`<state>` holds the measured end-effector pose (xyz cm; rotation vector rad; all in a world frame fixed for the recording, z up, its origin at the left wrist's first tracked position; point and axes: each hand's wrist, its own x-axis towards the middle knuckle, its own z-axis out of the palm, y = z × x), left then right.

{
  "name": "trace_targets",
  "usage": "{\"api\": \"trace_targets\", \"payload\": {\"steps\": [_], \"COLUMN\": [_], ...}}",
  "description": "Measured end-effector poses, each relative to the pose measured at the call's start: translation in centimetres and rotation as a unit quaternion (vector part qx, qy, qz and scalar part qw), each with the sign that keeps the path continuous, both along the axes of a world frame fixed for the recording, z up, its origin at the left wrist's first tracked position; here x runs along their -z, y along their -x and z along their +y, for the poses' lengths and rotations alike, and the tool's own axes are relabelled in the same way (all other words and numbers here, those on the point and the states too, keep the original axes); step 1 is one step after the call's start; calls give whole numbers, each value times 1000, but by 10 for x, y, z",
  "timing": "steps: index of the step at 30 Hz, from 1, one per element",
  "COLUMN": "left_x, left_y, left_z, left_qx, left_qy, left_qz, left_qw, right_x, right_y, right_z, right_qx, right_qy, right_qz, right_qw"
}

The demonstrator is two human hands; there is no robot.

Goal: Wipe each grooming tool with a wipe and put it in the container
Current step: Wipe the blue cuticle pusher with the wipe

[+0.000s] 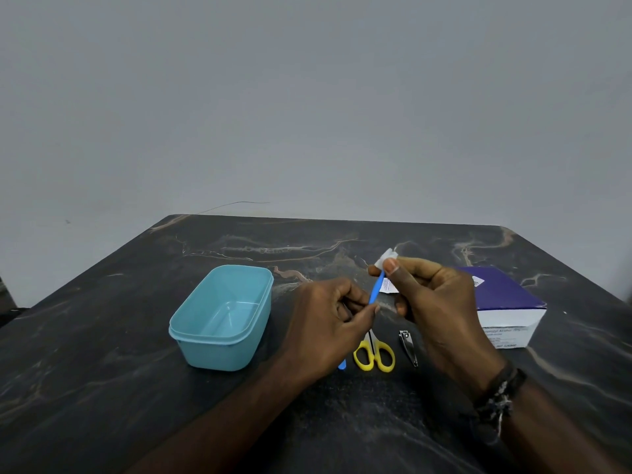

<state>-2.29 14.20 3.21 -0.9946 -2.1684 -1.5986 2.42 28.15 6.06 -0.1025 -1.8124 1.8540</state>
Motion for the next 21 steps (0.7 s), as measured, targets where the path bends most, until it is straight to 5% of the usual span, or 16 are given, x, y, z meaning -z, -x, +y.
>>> {"api": "trace_targets", "payload": {"steps": [11, 17, 21], "left_x": [0, -1, 0], "left_y": [1, 5, 1], "left_z": [0, -3, -1], "left_qx": [4, -10, 7], "left_qy": [6, -13, 3], "left_qz": [-6, -14, -14], "left_qw": [1000, 1000, 1000], "right_x": [1, 6, 2], "right_y": [1, 0, 1], "right_z": [0, -4, -2], "right_qx": [0, -54, -10], "right_qy": [38, -22, 31], "right_qz": [3, -70, -27], "right_qw": [999, 996, 999]}}
